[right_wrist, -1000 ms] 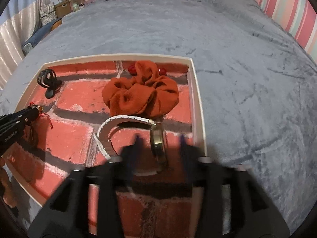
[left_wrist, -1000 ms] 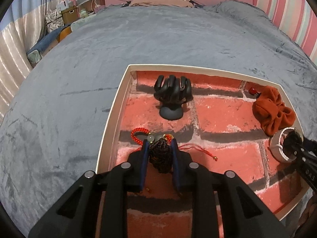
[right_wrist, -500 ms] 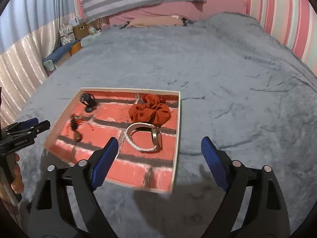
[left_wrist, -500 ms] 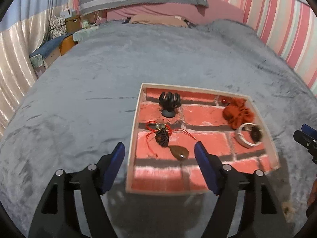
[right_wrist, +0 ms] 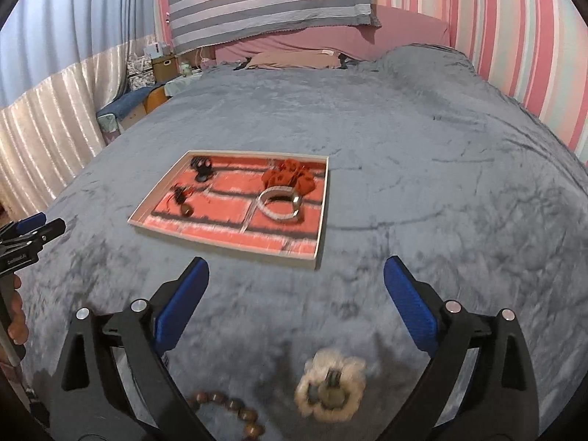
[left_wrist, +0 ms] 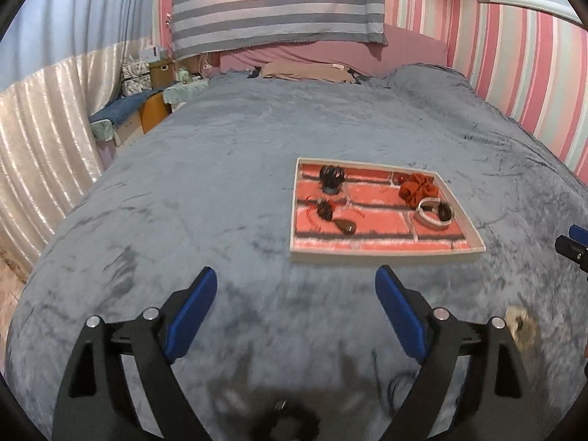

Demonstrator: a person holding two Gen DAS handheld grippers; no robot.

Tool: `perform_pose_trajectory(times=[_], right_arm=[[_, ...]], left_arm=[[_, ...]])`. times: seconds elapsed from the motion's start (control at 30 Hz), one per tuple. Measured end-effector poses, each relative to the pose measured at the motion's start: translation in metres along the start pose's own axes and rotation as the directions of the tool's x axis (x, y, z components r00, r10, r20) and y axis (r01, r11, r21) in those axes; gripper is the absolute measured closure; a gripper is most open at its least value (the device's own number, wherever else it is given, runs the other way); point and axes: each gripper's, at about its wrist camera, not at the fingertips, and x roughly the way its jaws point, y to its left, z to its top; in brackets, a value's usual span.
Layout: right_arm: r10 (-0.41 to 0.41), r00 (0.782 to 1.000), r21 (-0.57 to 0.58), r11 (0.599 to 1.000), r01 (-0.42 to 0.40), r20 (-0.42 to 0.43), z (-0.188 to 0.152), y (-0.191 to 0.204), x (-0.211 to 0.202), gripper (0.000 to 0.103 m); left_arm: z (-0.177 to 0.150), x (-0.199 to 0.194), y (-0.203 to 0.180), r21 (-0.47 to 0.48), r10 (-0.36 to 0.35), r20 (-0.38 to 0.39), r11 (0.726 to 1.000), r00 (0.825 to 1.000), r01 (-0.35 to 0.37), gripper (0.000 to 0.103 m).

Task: Organize jewelry
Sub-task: 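Move right tool to wooden bead bracelet while left tool moves to black scrunchie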

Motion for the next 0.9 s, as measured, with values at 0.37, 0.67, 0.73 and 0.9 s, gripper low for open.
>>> perform_pose_trajectory(times=[0.37,0.67,0.73,0.9], right_arm=[[0.018,1.000,0.037,0.999,-0.018,0.000,-0.096,0.013,-0.012,0.009],[-0.005,0.999,0.002,1.000,0.005,-0.038,-0.143,0.026,-0.001,0.009],[-0.012,0.999,-0.003,1.000,0.012,-0.036,-0.150,0.029,0.000,0.009],[-0.038,0.998,-0.014,0.999,0.038,-0.045,-0.163,0.035,0.010,0.007]], left_arm=[[-0.091,-0.009,0.018,-0.076,-0.010,-0.076,0.997,0.997,0.005,0.016],[-0.121,-0.001,0.015,-0.048,0.026,-0.099,0.998,0.995,-0.031,0.016],[-0.126,0.003,0.014,-0.038,0.039,-0.105,0.998,0.994,-0.043,0.016],[-0.139,0.007,0.014,-0.017,0.056,-0.117,0.998,0.992,-0.059,0.016]])
